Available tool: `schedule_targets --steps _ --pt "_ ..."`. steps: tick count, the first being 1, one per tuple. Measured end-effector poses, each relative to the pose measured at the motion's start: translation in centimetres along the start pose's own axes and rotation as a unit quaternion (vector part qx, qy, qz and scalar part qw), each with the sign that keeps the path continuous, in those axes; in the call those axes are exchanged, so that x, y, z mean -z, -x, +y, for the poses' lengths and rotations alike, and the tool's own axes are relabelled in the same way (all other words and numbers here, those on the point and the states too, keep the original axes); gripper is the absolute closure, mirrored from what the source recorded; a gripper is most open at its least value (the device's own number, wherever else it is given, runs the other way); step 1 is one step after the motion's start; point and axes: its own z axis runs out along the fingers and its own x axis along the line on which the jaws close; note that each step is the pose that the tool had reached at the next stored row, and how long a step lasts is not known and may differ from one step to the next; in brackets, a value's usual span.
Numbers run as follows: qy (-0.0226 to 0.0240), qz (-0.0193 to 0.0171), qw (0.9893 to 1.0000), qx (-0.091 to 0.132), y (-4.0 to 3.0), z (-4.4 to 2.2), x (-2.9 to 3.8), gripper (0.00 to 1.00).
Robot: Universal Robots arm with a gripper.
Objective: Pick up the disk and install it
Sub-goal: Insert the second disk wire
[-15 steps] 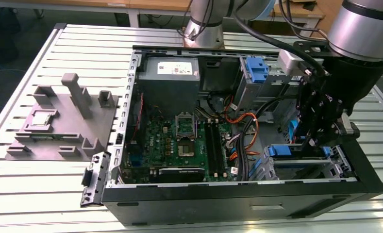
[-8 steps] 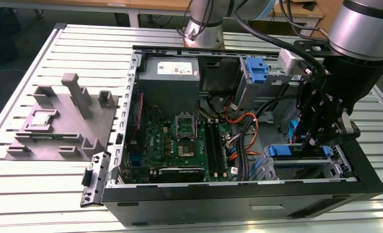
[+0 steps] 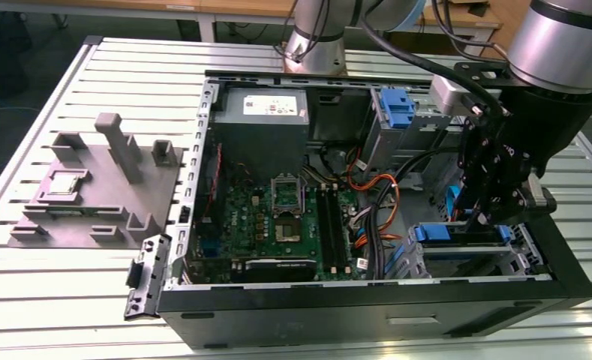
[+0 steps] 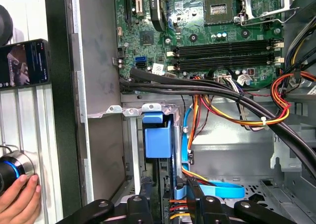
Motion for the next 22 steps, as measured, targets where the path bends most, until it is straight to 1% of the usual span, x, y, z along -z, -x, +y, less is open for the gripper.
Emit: schedule_targets --steps 18,20,21,22 --pt "0.0000 -0.0004 1.0000 0.000 0.00 0.00 0.00 0.59" --pt "0.0000 -0.0004 1.0000 0.000 0.00 0.00 0.00 0.60" --pt "0.0000 -0.0004 1.0000 0.000 0.00 0.00 0.00 0.67" --pt "0.0000 -0.0004 1.0000 0.000 0.00 0.00 0.00 0.67"
